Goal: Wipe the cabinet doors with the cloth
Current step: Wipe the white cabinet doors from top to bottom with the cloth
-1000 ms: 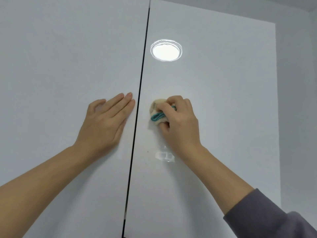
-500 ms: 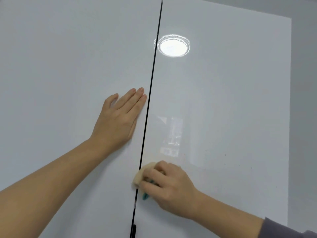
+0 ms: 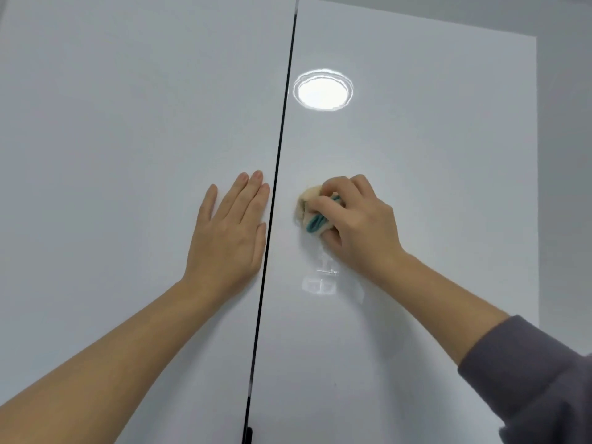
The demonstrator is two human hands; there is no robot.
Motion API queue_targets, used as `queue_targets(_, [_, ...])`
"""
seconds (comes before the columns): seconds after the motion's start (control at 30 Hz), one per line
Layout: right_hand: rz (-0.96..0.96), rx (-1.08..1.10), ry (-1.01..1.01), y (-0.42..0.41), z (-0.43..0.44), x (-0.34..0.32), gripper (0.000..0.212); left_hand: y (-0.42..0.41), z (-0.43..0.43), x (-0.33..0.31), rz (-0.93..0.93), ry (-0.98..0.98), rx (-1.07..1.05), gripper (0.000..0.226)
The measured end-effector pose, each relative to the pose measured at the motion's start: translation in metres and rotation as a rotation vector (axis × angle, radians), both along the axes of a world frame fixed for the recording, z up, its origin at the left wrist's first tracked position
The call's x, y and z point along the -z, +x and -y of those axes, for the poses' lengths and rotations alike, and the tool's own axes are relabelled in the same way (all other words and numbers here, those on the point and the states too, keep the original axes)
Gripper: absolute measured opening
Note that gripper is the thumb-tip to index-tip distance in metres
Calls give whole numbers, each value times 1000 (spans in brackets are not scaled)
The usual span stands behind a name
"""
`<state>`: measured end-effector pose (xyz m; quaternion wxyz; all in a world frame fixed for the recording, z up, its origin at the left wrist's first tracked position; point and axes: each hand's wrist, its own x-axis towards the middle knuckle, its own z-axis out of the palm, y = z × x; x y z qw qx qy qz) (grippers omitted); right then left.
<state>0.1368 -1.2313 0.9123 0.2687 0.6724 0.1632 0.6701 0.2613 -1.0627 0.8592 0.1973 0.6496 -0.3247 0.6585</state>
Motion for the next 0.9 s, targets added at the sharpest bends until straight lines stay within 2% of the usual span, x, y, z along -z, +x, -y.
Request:
queue_targets(0.13, [-81, -21, -72, -5, 3, 40, 30, -7, 8, 2, -58, -46, 31, 56])
queue_targets(0.33, [-375, -2, -297, -29, 32, 135, 22, -17, 21, 5, -143, -105, 63, 59])
queue_targets(0.43, [-485, 8, -463, -36, 43, 124, 18, -19, 25, 7, -165, -131, 53, 60])
queue_targets(0.53, [-469, 39, -548, -39, 48, 81, 19, -17, 27, 9, -160, -123, 27, 60])
queue_targets(0.6, [-356, 85, -470, -42, 54, 45, 24, -15, 28, 10, -158, -126, 15, 59])
queue_targets(0.67, [-230, 104, -311, -46, 61, 12, 30, -16, 28, 11, -156, -126, 14, 59])
queue_targets(0.73, [-140, 98, -147, -48, 63, -2, 27, -16, 28, 11, -158, -124, 20, 59])
queue_targets(0.83, [-98, 32, -11, -43, 63, 18, 27, -16, 28, 10, -155, -130, 27, 60])
queue_targets(0.9, [-132, -12, -41, -45, 66, 48, 28, -16, 28, 10, -152, -133, 31, 59])
